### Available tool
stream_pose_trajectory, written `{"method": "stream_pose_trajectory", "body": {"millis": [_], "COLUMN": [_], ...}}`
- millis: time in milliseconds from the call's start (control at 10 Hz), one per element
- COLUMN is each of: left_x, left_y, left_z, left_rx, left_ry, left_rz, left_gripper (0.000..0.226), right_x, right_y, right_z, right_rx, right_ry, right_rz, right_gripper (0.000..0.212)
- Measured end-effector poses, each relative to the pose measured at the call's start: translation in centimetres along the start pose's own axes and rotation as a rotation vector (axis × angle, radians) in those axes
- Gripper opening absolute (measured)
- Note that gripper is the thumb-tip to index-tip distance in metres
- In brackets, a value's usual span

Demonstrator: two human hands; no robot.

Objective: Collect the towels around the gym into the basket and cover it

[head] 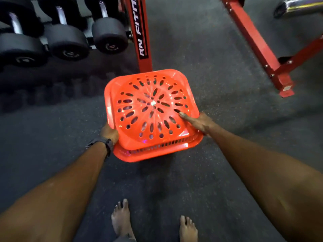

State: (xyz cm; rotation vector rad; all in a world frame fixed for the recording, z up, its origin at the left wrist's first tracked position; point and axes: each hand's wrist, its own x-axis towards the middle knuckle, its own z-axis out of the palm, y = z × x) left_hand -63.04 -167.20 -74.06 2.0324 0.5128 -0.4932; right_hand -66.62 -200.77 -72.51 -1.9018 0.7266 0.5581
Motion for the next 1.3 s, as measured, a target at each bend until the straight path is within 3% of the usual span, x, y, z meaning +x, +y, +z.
{"method": "stream_pose_trajectory", "body": {"millis": [100,200,300,400,600,700,800,900,1200,1300], "left_x": [0.5,1.6,1.6,1.1,1.3,1.6,0.9,-0.7,-13.9,-18.9], "left_y": [0.4,3.2,5.4,6.5,7.4,8.9,12.7,16.7,38.4,43.8], "left_z": [-0.5,-0.1,1.2,3.2,3.0,2.2,0.0,-2.4,-14.8,-19.4], "left_rx": [-0.015,0.190,0.427,0.735,0.751,0.716,0.467,0.317,-0.038,-0.179], "left_ry": [-0.067,0.161,0.172,-0.015,-0.061,-0.131,-0.102,-0.003,0.230,0.228], "left_rz": [-0.098,-0.062,0.210,0.327,0.246,0.223,0.326,0.368,0.596,0.571], "left_gripper": [0.061,0.078,0.087,0.111,0.116,0.114,0.093,0.081,0.043,0.052], "right_x": [0.0,0.8,1.1,1.2,1.0,0.2,-1.6,-3.9,-19.0,-24.6], "right_y": [-1.4,-3.5,-4.3,-4.1,-5.9,-7.6,-11.1,-14.8,-34.5,-40.0], "right_z": [-0.7,-1.6,-1.3,-0.8,-1.1,-0.7,-0.1,-0.7,-9.3,-12.0], "right_rx": [-0.095,-0.338,-0.509,-0.589,-0.753,-0.811,-0.672,-0.536,-0.108,-0.064], "right_ry": [-0.053,-0.014,0.007,-0.054,-0.013,-0.024,0.020,0.096,0.259,0.277], "right_rz": [0.025,-0.108,-0.368,-0.464,-0.344,-0.328,-0.326,-0.342,-0.604,-0.643], "right_gripper": [0.118,0.114,0.108,0.101,0.104,0.101,0.083,0.080,0.057,0.043]}}
